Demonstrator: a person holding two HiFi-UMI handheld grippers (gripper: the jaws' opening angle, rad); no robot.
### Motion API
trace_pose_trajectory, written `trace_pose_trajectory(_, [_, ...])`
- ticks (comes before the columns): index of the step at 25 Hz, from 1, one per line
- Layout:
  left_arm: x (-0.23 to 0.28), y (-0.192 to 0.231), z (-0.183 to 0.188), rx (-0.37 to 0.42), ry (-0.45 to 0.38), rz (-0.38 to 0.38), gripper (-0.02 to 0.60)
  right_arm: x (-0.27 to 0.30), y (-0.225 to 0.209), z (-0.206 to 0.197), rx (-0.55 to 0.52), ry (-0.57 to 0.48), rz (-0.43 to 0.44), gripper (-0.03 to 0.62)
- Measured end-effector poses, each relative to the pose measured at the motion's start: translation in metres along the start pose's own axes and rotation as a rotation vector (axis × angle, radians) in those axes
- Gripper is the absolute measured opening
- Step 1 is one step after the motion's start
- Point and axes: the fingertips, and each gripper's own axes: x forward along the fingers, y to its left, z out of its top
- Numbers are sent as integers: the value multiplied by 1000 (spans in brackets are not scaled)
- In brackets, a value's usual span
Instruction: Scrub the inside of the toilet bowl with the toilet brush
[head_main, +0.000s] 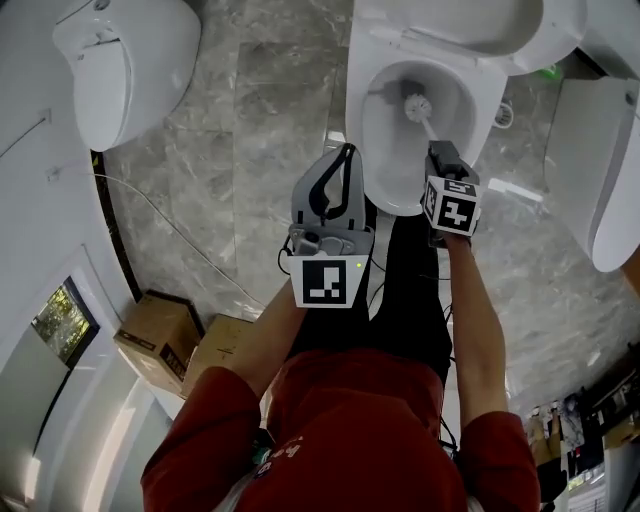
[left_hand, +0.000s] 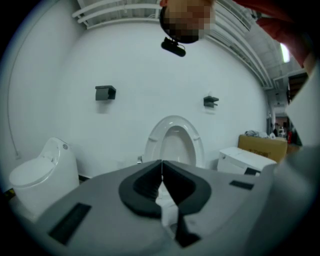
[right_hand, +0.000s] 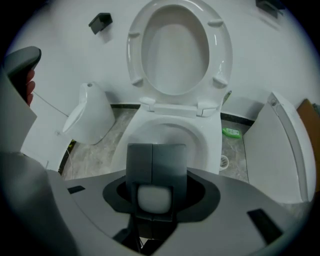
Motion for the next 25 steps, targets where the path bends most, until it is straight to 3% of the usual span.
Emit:
trace_pose_trajectory(5, [22, 0, -49, -15, 38, 21, -2, 58, -12, -11, 44, 18, 21, 170])
trace_pose_trajectory(12, [37, -6, -98, -24, 89, 28, -2, 118, -21, 13, 14, 29, 10, 170])
trace_pose_trajectory(16, [42, -7, -96, -31, 78, 27, -2, 126, -21, 21, -142, 63, 0, 173])
trace_pose_trajectory(21, [44, -7, -96, -46, 85, 27, -2, 127, -23, 25, -303, 31, -50, 177])
trace_pose_trajectory(23, [43, -6, -98, -40, 87, 21, -2, 129, -18, 23, -436, 48, -64, 168])
trace_pose_trajectory(25, [42, -6, -99, -38, 92, 20, -2, 132, -10, 21, -665, 61, -95, 167])
